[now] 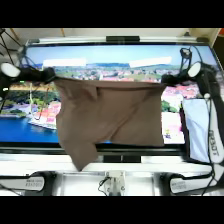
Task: Fold the shirts.
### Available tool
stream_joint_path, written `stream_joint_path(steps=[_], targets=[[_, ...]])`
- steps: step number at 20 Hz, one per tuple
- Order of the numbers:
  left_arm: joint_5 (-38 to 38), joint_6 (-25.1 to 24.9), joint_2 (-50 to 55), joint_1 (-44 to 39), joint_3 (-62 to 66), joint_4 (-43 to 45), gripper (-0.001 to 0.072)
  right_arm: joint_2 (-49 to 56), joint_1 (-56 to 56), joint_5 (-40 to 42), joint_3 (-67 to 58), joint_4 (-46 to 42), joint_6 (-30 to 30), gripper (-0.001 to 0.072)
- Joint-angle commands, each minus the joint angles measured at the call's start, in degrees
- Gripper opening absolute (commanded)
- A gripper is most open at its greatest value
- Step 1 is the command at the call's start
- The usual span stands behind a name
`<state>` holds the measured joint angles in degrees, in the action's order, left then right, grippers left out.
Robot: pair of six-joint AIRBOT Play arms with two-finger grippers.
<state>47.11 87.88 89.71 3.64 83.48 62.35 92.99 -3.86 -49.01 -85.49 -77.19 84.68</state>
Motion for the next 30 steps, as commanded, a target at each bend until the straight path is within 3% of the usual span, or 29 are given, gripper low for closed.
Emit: stream_joint_path(steps=[1,3,6,9,12,15,18,23,25,26,27,28,30], targets=[[-11.85,-0.17,10.47,-1.55,2.73,-7.87,0.0033,6.05,0.09,16.09,0.33,8.35,0.55,0.0068],[-13.51,-0.17,12.83,-1.88,2.71,-10.12,0.0033,7.98,0.11,15.08,0.33,9.4,0.61,0.0068],[-8.02,-1.01,13.31,-1.55,2.91,-10.12,0.0033,8.41,0.07,5.9,0.33,11.37,0.35,0.0068],[12.17,-10.97,10.01,1.86,5.2,-6.71,0.0033,4.15,-0.66,-13.88,0.33,5.46,-3.04,0.0068],[30.05,-10.71,9.4,3.48,4.0,-0.42,0.0032,3.17,-0.44,-30.01,0.66,5.25,-2.01,0.0069],[33.86,-10.71,9.35,3.89,2.91,5.66,0.0032,3.17,-0.39,-32.94,1.9,2.56,-2.23,0.0068],[32.7,-10.73,9.35,5.51,2.95,5.84,0.0032,3.17,-0.37,-31.67,1.88,-2.21,-1.25,0.0069],[33.09,-10.69,11.78,5.11,2.36,5.42,0.0032,6.19,0.2,-29.77,1.95,-1.09,1.44,0.0069],[33.11,-10.69,11.98,3.5,1.31,5.35,0.0036,7.45,0.9,-29.88,1.95,-0.66,2.14,0.0124],[33.86,-10.6,11.91,3.1,1.36,5.35,0.01,7.34,0.87,-30.12,1.92,-0.74,2.12,0.0357],[35.15,-9.55,11.61,3.15,1.38,5.35,0.0304,6.73,0.87,-31.1,1.88,-0.76,1.79,0.0508],[36.7,-8.46,11.17,3.69,1.51,5.38,0.0477,5.64,0.7,-32.26,1.88,-1.4,1.29,0.0508],[41.33,-7.43,9.14,5.6,1.46,5.4,0.0511,2.29,0.57,-36.57,1.88,-6.43,-0.33,0.0508]])
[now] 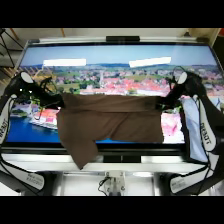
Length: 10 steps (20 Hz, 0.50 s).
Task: Fold the shirts.
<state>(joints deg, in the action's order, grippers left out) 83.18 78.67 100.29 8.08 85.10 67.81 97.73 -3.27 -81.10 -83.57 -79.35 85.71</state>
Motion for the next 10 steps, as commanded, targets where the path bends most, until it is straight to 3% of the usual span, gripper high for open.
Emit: stream_joint_path(steps=[1,4,7,10], targets=[[8.11,2.36,-2.99,2.45,-0.37,-0.07,0.051,-4.24,-0.04,-7.8,0.02,-9.35,-1.68,0.0508],[7.98,3.37,-12.15,5.11,-9.7,-1.07,0.0501,-10.01,-3.32,-11.15,3.54,-13.92,-1.75,0.0508],[-3.93,1.95,-26.45,5.05,-34.84,-3.72,0.0501,-15.54,-7.61,-9.92,10.32,-12.17,-1.77,0.0508],[-9.55,0.52,-35.76,5.38,-52.33,-4.44,0.0501,-19.12,-9.18,-9.99,14.91,-12.17,-1.75,0.0508]])
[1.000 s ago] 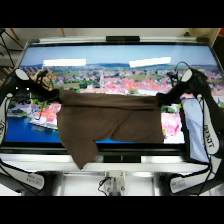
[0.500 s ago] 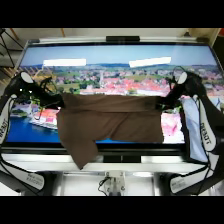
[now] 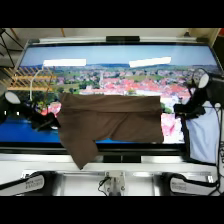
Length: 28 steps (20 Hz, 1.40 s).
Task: Fold the shirts.
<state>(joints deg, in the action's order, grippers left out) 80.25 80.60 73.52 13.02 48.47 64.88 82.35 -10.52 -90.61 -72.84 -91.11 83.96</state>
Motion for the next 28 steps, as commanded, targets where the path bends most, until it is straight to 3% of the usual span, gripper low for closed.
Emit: stream_joint_path(steps=[1,6,7,8,9,10,12,13,21,22,24,25,28], targets=[[-8.24,-1.33,-10.73,0.42,-19.08,-2.34,0.0501,-4.44,-1.88,-0.48,4.96,-0.46,0.42,0.0508],[-16.74,-3.63,-11.45,-1.44,-26.43,-12.98,0.0496,-4.83,-1.86,0.66,5.73,4.11,2.89,0.0508],[-17.88,-3.39,-11.45,-2.89,-27.06,-13.16,0.0452,-4.83,-1.86,1.14,6.1,6.27,2.86,0.0509],[-18.97,-2.69,-11.45,-4.44,-27.58,-13.2,0.039,-4.83,-1.86,1.99,7.06,8.74,2.82,0.0509],[-19.71,-1.6,-11.45,-5.53,-27.78,-13.2,0.0235,-4.83,-1.86,2.97,8.61,10.45,2.82,0.0509],[-19.87,-1.33,-11.47,-6.23,-27.78,-13.53,0.003,-4.83,-1.86,4.28,10.84,12.02,2.8,0.0509],[-19.65,-1.44,-11.74,-6.21,-27.78,-13.53,0.0034,-4.83,-1.86,7.69,16.33,15.91,0.22,0.054],[-19.58,-1.49,-11.76,-6.21,-27.69,-13.53,0.0034,-4.83,-1.86,9.4,19.17,17.27,0.07,0.0633],[-19.74,-4.5,-11.76,-6.23,-27.67,-13.55,0.0034,-4.66,0.37,23.63,32.41,23.34,0.04,0.0608],[-19.74,-4.5,-11.76,-6.21,-27.67,-13.55,0.0033,-4.42,2.25,25.03,33.0,23.12,0.0,0.056],[-19.67,-4.76,-11.78,-6.21,-26.97,-13.46,0.0033,-4.24,5.44,26.6,32.74,21.97,0.83,0.0113],[-19.65,-5.35,-12.02,-6.21,-25.77,-13.44,0.0032,-4.26,6.21,26.49,31.61,21.7,1.27,0.0068],[-17.14,-7.15,-13.4,-4.68,-16.52,-13.31,0.0033,-6.23,6.29,25.07,24.59,20.26,-0.37,0.0068]])
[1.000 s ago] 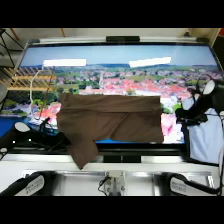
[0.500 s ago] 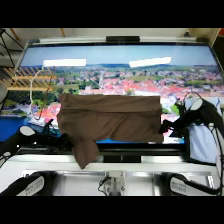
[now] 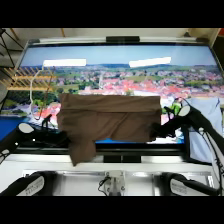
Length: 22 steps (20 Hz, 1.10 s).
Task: Fold the shirts.
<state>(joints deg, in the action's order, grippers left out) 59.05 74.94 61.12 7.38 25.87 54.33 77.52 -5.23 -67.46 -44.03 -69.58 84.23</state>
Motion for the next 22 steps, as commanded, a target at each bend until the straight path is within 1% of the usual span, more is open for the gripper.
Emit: stream_joint_path(steps=[1,2,4,6,8,10,12,14,15,16,17,18,19,20,21,22], targets=[[6.14,-3.26,-0.87,1.88,10.75,-2.75,0.0033,-2.51,1.01,2.25,-7.58,-3.52,-0.48,0.0068],[6.56,-4.79,-0.66,2.93,15.06,-2.71,0.0033,-2.93,1.01,3.48,-10.8,-5.18,0.11,0.0068],[4.42,-4.59,1.64,4.79,23.96,-2.99,0.0032,-2.08,1.07,8.55,-16.55,-5.77,0.9,0.0068],[4.13,-3.67,7.96,4.7,33.48,-3.26,0.0032,1.03,1.57,14.47,-20.57,-2.12,0.87,0.0067],[4.17,-2.91,16.46,3.76,43.06,-5.2,0.0033,5.9,2.71,17.9,-24.41,-0.09,1.16,0.0067],[4.2,-0.46,24.48,2.89,51.28,-6.38,0.0033,11.23,3.3,18.51,-28.26,0.28,2.4,0.0067],[4.48,3.21,32.2,1.68,57.96,-6.43,0.0033,15.87,3.56,18.51,-30.8,0.39,4.02,0.0069],[6.03,5.55,38.71,0.33,61.72,-6.4,0.0034,18.8,3.54,18.16,-31.15,0.46,5.16,0.0094],[7.23,5.57,40.94,-0.17,62.31,-6.43,0.0043,19.5,3.5,17.35,-31.15,0.37,5.07,0.0159],[8.68,5.75,42.73,-0.46,62.36,-6.4,0.0172,19.67,3.5,16.31,-31.12,-0.44,4.61,0.0431],[10.47,5.75,43.93,-0.5,62.4,-6.4,0.0403,19.41,3.5,14.34,-31.26,-1.75,2.43,0.055],[12.48,5.73,44.61,-0.17,62.42,-6.38,0.0562,19.08,3.48,11.45,-31.95,-4.07,0.87,0.055],[13.88,5.68,44.7,0.26,62.42,-6.36,0.0568,18.73,3.5,8.48,-33.07,-7.23,0.74,0.055],[15.32,5.7,44.37,0.81,62.42,-6.4,0.0568,18.69,3.3,6.19,-34.34,-9.49,0.59,0.0591],[16.65,5.7,43.85,1.22,62.45,-6.4,0.0568,18.69,2.89,6.08,-34.88,-9.79,0.63,0.0688],[17.62,5.7,43.23,1.51,62.45,-6.4,0.0568,18.84,2.36,7.17,-34.88,-8.48,0.63,0.0689]])
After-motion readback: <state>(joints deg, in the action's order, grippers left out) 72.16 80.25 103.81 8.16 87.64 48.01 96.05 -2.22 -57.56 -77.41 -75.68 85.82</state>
